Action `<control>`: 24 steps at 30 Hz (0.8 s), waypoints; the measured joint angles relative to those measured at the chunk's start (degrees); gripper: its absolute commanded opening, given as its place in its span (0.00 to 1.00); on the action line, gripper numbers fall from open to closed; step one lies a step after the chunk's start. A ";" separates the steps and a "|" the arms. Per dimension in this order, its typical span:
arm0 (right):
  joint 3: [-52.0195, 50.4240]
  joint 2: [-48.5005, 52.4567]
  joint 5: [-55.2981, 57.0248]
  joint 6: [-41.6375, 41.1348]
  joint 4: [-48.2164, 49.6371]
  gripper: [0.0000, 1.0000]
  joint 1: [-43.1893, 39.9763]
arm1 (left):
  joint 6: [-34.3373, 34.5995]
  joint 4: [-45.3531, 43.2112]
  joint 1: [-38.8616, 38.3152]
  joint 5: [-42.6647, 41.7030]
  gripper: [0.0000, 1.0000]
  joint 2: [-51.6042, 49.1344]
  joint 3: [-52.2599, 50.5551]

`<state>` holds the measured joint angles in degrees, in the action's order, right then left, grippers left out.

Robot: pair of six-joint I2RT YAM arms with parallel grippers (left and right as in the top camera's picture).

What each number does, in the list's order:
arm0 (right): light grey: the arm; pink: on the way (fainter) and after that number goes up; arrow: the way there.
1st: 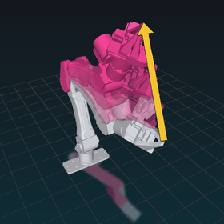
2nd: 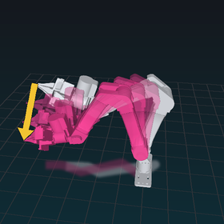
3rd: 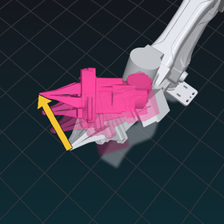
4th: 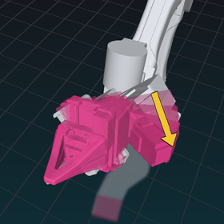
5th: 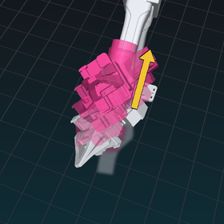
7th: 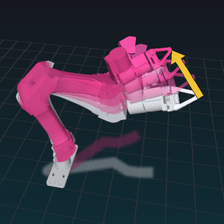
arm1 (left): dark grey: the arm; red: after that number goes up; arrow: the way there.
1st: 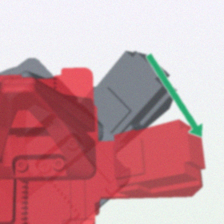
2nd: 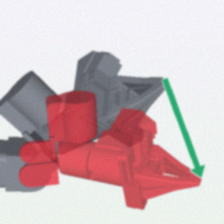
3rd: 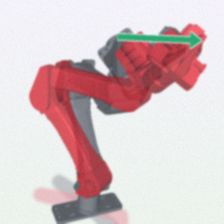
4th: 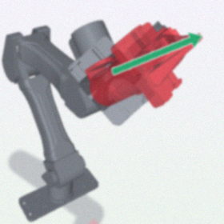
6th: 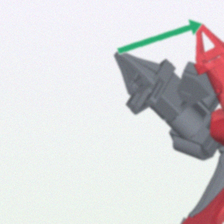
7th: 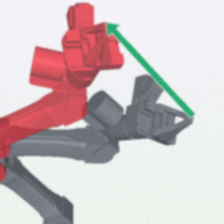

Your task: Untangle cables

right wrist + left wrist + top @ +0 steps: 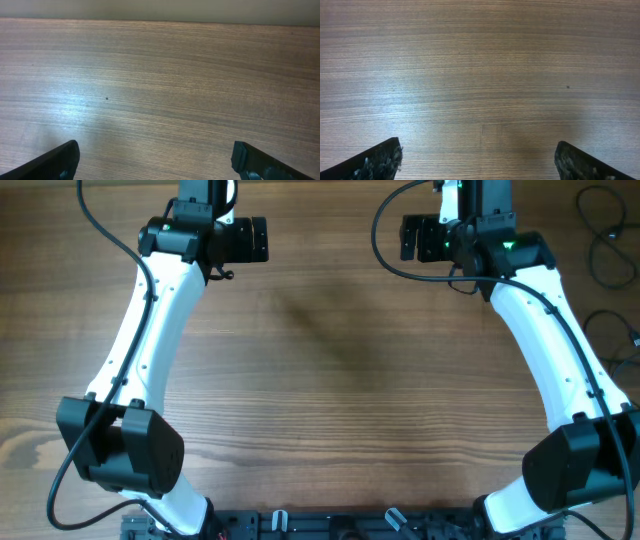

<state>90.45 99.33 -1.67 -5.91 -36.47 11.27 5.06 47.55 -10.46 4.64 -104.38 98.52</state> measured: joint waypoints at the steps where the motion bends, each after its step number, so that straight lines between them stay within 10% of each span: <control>1: 0.00 0.00 0.00 0.00 0.00 1.00 0.00 | 0.00 0.02 0.00 -0.02 1.00 0.00 0.00; 14: 0.00 0.00 0.00 0.00 0.00 1.00 0.00 | 3.26 -3.96 -0.48 -0.17 1.00 0.37 -1.55; 24: 0.00 0.00 0.00 0.00 -0.04 1.00 0.00 | 5.49 -20.61 -1.66 0.09 1.00 13.49 -24.22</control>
<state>90.45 99.33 -1.67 -5.91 -36.51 11.27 10.55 26.94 -12.12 4.73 -90.89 74.30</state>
